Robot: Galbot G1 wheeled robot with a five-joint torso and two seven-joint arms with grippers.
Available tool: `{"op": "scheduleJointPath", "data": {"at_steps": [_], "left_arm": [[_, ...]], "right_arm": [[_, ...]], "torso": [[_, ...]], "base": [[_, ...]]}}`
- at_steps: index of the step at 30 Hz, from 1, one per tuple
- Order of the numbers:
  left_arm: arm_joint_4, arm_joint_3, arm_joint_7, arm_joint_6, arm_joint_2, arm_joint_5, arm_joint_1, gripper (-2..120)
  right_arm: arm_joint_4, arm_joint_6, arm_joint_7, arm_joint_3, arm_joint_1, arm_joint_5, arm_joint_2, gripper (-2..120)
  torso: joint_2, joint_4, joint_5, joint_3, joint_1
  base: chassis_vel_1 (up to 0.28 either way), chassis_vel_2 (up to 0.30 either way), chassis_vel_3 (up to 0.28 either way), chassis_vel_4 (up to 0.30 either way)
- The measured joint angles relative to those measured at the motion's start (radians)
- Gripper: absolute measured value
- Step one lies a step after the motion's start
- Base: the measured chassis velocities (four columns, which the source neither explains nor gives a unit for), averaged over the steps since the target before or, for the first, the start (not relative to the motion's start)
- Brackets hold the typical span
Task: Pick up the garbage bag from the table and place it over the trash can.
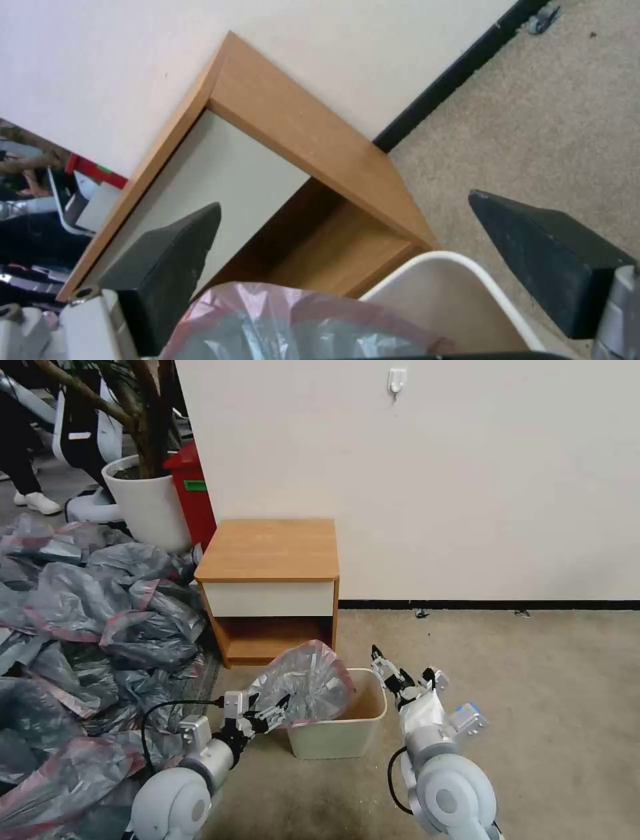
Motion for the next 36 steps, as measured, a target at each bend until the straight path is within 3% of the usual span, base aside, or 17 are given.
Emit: {"op": "scheduleJointPath", "data": {"at_steps": [11,15,27,36], "left_arm": [[0.037,0.036,-0.052,0.028,0.023,-0.025,-0.057,52],[0.047,0.057,-0.088,0.070,0.039,-0.034,-0.082,40],[0.066,0.090,-0.160,0.132,0.066,-0.087,-0.130,39],[0.070,0.137,-0.282,0.176,0.090,-0.206,-0.190,38]], "right_arm": [[-0.009,0.003,-0.001,0.012,-0.005,-0.001,0.000,93],[-0.010,0.004,-0.001,0.013,-0.004,-0.001,0.000,92],[-0.015,0.004,-0.001,0.015,-0.005,-0.002,0.000,91],[-0.022,0.008,-0.002,0.014,-0.008,-0.017,0.003,91]], "torso": [[0.000,0.0000,0.0000,0.000,0.000],[0.000,0.0000,0.0000,0.000,0.000],[0.000,0.0000,0.0000,0.000,0.000],[0.000,0.0000,0.0000,0.000,0.000]], "base": [[0.000,0.000,0.000,0.000],[0.000,0.000,0.000,0.000],[0.000,0.000,0.000,0.000],[0.000,0.000,0.000,0.000]]}}
